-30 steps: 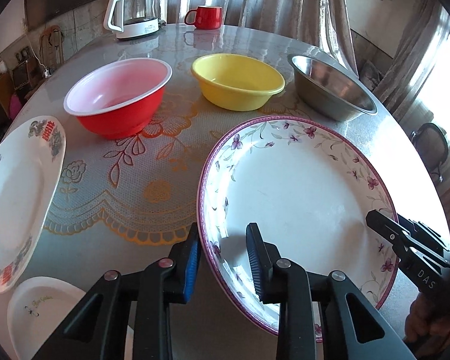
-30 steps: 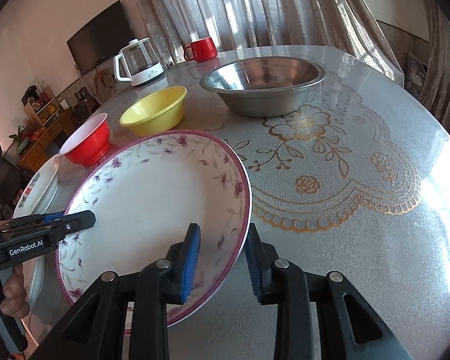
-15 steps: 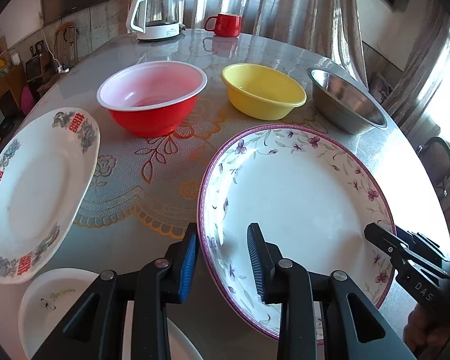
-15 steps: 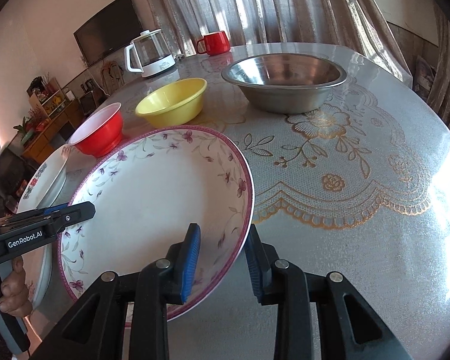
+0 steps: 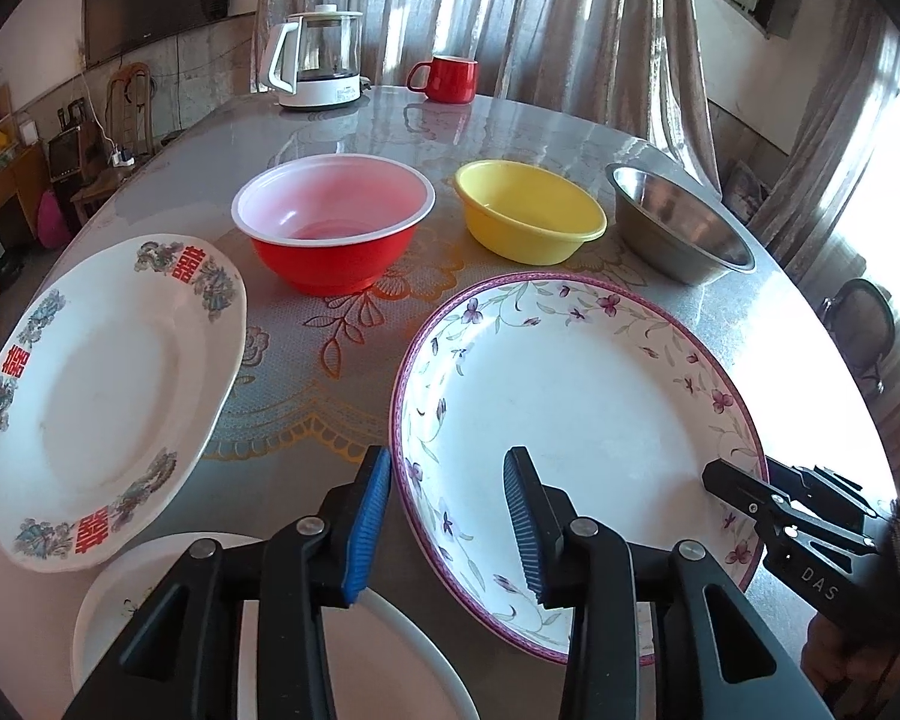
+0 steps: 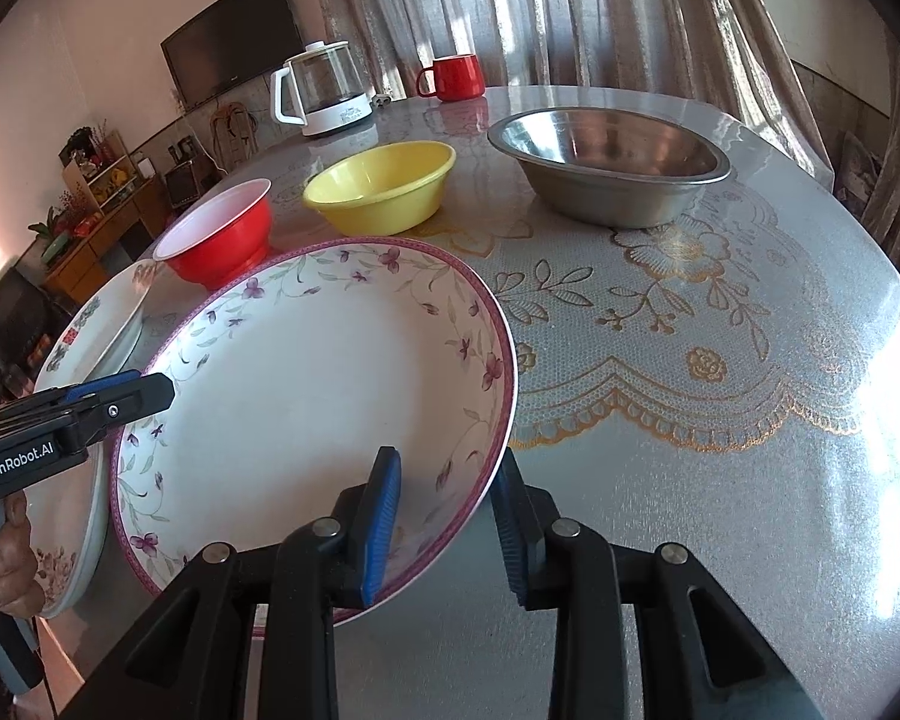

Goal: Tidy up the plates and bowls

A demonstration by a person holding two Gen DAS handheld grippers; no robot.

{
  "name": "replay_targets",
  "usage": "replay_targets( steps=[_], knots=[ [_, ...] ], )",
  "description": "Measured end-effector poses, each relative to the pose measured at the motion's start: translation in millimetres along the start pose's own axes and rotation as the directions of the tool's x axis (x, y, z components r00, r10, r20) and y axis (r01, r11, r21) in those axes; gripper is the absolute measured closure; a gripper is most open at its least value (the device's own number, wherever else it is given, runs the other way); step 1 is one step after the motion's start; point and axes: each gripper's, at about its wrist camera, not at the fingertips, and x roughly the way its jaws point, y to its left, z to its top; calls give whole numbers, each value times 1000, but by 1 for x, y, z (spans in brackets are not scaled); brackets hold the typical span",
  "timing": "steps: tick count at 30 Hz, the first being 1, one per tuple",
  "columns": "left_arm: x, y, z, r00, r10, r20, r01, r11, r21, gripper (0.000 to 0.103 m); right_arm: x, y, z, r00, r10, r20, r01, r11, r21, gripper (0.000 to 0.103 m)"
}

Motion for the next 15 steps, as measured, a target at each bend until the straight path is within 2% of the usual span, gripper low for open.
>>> replay_targets(
  steps=[4,10,13,15],
  knots=[
    [-9,2,-4,1000,0,24,0,1000,1,64,0,4,-1,1000,-12,-2,12,1000,-13,72],
    [-30,10,-11,997,6,76,-5,1000,-18,59,0,13,-3,1000,3,-14,-3,999,-35,70],
    [-47,18,-15,994,19,104,-16,999,-38,57,0,10,-3,1000,6,-17,-6,1000,-3,70],
    [-61,27,-17,990,34,139,-26,998,-57,50,-4,5,-2,1000,-16,-1,16,999,32,70]
  ],
)
